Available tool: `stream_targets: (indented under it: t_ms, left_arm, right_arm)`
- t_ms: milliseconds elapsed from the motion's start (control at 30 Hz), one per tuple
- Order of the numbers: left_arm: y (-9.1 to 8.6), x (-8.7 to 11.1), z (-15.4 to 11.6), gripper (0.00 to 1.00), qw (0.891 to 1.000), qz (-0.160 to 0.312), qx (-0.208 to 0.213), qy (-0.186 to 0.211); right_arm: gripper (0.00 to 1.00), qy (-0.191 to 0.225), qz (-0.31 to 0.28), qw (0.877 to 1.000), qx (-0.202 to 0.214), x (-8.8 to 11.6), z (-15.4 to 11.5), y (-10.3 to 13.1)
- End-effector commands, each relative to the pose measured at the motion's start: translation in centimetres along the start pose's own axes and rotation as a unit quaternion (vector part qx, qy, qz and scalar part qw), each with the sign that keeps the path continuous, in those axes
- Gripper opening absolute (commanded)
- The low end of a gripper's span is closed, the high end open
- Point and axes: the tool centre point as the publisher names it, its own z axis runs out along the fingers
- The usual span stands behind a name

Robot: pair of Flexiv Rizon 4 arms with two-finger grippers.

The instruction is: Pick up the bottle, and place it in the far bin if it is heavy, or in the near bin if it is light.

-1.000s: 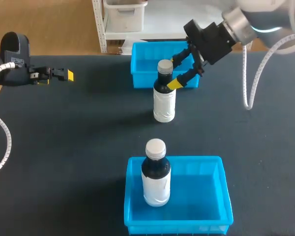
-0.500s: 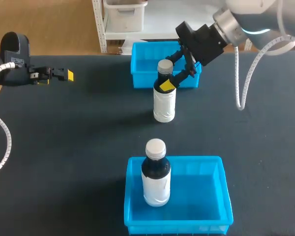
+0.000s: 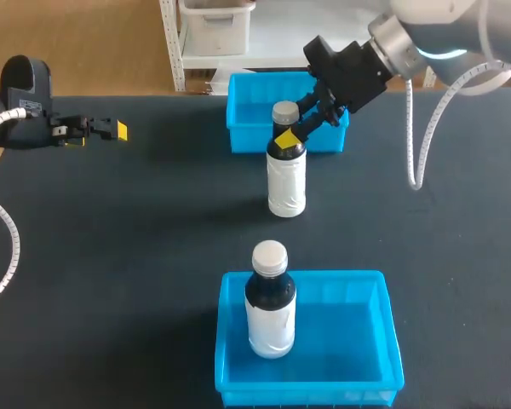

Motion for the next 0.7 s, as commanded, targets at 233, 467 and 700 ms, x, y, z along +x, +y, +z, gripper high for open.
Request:
stream_targets:
  t_ms: [233,467,700]
  left_arm:
    - [0.0,0.0,0.0,1.00,1.000,0.000,0.000,0.000]
    - [0.0,0.0,0.0,1.00,1.000,0.000,0.000,0.000]
    - [0.0,0.0,0.0,1.00,1.000,0.000,0.000,0.000]
  right_arm:
    - [0.00,-0.004,0.003,0.999,0.039,1.0,-3.3,1.0]
    - [0.00,-0.001,0.021,0.996,0.087,2.4,-8.3,1.4]
    - [0.00,0.003,0.038,0.991,0.127,3.9,-12.9,2.3]
